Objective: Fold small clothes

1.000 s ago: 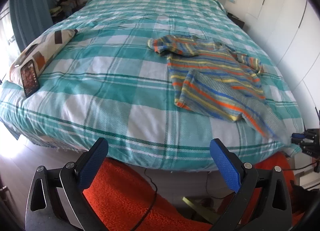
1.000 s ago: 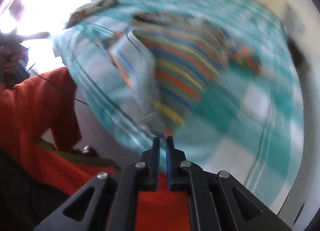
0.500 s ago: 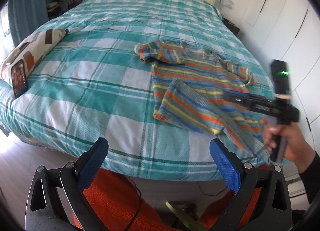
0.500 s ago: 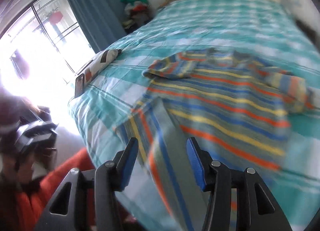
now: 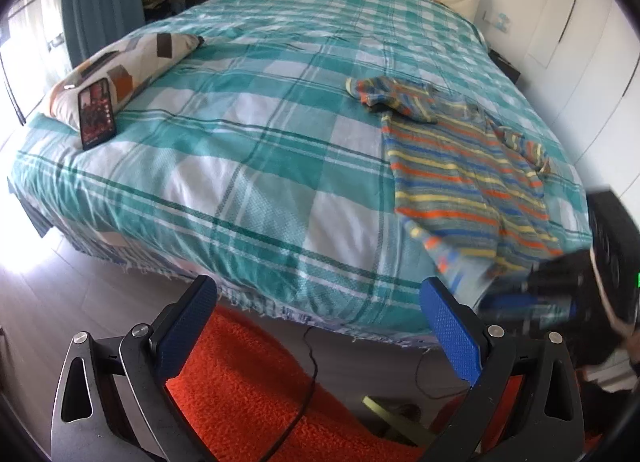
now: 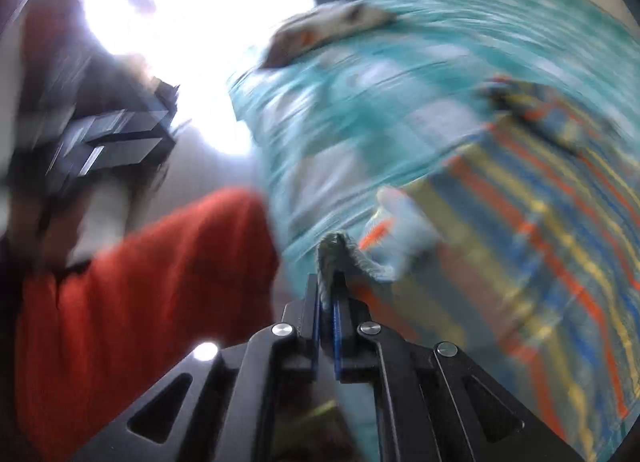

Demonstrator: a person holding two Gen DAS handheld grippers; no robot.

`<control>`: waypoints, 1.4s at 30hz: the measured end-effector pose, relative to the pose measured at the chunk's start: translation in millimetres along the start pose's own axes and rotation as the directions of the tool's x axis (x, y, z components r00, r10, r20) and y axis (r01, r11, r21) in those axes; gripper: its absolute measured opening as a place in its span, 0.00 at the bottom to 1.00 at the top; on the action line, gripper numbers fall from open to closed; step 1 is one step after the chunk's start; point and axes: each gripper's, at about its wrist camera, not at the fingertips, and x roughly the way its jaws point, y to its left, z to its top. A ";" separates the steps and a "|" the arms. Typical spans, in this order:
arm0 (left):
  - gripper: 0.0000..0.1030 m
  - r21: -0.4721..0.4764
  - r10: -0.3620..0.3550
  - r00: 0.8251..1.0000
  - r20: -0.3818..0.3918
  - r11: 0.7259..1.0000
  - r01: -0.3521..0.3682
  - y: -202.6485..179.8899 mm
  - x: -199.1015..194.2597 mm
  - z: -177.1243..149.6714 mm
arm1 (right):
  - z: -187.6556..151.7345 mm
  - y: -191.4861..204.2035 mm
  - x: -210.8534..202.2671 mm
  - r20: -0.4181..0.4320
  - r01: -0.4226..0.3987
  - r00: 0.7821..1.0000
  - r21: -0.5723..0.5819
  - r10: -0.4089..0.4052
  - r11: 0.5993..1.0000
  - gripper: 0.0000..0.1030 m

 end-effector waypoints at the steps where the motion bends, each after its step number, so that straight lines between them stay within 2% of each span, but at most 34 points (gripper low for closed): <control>1: 0.99 -0.012 -0.026 1.000 -0.001 1.000 0.026 0.8 7.7 1.8 | -10.2 16.7 7.6 -0.029 -0.014 0.999 -0.022 0.014 1.000 0.50; 2: 0.99 -0.022 -0.055 0.998 -0.016 0.998 0.054 0.6 17.8 4.5 | -20.6 27.4 12.8 -0.041 -0.021 0.999 -0.033 0.020 0.999 0.58; 4: 0.99 -0.025 -0.124 0.990 -0.063 0.992 0.123 -4.5 40.0 6.9 | -43.1 36.4 2.6 -0.031 -0.007 1.000 -0.029 0.006 1.000 0.58; 5: 0.99 -0.014 -0.146 0.985 -0.092 0.989 0.145 -8.6 51.1 6.2 | -54.0 32.7 -9.6 -0.016 0.020 1.000 0.010 -0.020 1.000 0.58; 7: 0.98 0.020 -0.145 0.979 -0.145 0.989 0.149 -18.4 74.2 1.5 | -82.8 0.9 -51.4 0.049 0.073 0.995 0.187 -0.084 0.980 0.58; 8: 0.98 0.040 -0.139 0.976 -0.165 0.988 0.147 -23.3 82.9 -2.2 | -100.9 -16.6 -74.2 0.088 0.095 0.988 0.301 -0.126 0.949 0.58; 10: 0.96 0.077 -0.155 0.967 -0.201 0.982 0.173 -34.2 96.3 -10.8 | -154.9 -62.3 -123.0 0.133 0.133 0.960 0.557 -0.246 0.820 0.58; 11: 0.90 0.091 -0.169 0.959 -0.226 0.977 0.193 -40.7 103.0 -15.0 | -183.8 -81.1 -142.0 0.128 0.145 0.945 0.660 -0.301 0.737 0.58; 12: 0.80 0.100 -0.183 0.951 -0.251 0.972 0.213 -45.7 108.1 -18.4 | -211.2 -98.3 -155.7 0.108 0.158 0.932 0.740 -0.347 0.654 0.58; 13: 0.75 0.112 -0.198 0.939 -0.282 0.965 0.237 -52.4 113.8 -22.1 | -234.0 -109.6 -163.0 0.086 0.163 0.926 0.786 -0.366 0.596 0.58; 15: 0.68 0.141 -0.209 0.925 -0.318 0.954 0.264 -64.2 120.6 -27.3 | -264.3 -121.0 -161.1 0.046 0.149 0.943 0.827 -0.330 0.542 0.58; 16: 0.67 0.157 -0.205 0.924 -0.324 0.951 0.266 -69.1 122.7 -28.9 | -270.0 -123.7 -156.3 0.049 0.126 0.953 0.833 -0.299 0.538 0.57; 17: 0.60 0.172 -0.203 0.922 -0.329 0.948 0.270 -74.3 124.8 -30.2 | -272.9 -125.7 -151.7 0.067 0.093 0.961 0.836 -0.270 0.541 0.57; 19: 0.37 0.171 -0.218 0.915 -0.340 0.942 0.288 -78.8 129.7 -29.1 | -269.9 -134.7 -134.8 0.101 0.032 0.970 0.848 -0.220 0.528 0.52; 20: 0.05 0.164 -0.225 0.911 -0.345 0.941 0.295 -79.5 131.6 -27.9 | -266.9 -138.5 -123.3 0.113 0.007 0.973 0.856 -0.200 0.517 0.47; 21: 0.04 0.152 -0.241 0.905 -0.350 0.939 0.308 -79.3 131.9 -26.1 | -265.6 -143.7 -114.4 0.117 -0.014 0.978 0.863 -0.173 0.504 0.19; 22: 0.04 0.153 -0.242 0.908 -0.343 0.939 0.308 -78.2 127.2 -23.4 | -265.6 -142.7 -112.4 0.108 -0.016 0.982 0.867 -0.156 0.497 0.05; 25: 0.03 0.199 -0.202 0.941 -0.272 0.945 0.260 -65.7 97.8 -13.0 | -259.6 -126.0 -136.5 0.063 0.044 0.980 0.853 -0.187 0.519 0.05; 26: 0.03 0.193 -0.201 0.943 -0.264 0.947 0.256 -59.4 93.4 -10.0 | -259.2 -122.8 -145.6 0.050 0.064 0.977 0.854 -0.205 0.516 0.04; 28: 0.03 0.184 -0.207 0.939 -0.276 0.947 0.263 -53.4 90.9 -6.9 | -261.5 -125.4 -150.9 0.027 0.090 0.974 0.867 -0.225 0.491 0.04; 29: 0.03 0.204 -0.185 0.940 -0.286 0.947 0.248 -57.2 95.1 -9.9 | -261.7 -127.0 -147.7 -0.006 0.120 0.972 0.870 -0.233 0.479 0.04; 31: 0.03 0.279 -0.103 0.944 -0.313 0.940 0.196 -71.4 111.7 -20.0 | -264.7 -131.5 -132.0 -0.101 0.198 0.970 0.860 -0.222 0.471 0.03; 33: 0.03 0.321 -0.042 0.941 -0.336 0.934 0.156 -74.3 128.2 -31.8 | -266.8 -137.3 -116.2 -0.155 0.237 0.966 0.855 -0.209 0.461 0.03; 40: 0.06 0.259 -0.030 0.925 -0.379 0.956 0.137 -70.9 146.0 -27.8 | -271.8 -150.4 -106.9 -0.188 0.273 0.954 0.865 -0.232 0.421 0.03; 42: 0.12 0.261 -0.022 0.922 -0.385 0.956 0.132 -68.3 143.8 -26.0 | -277.0 -151.1 -106.9 -0.173 0.257 0.957 0.878 -0.231 0.404 0.03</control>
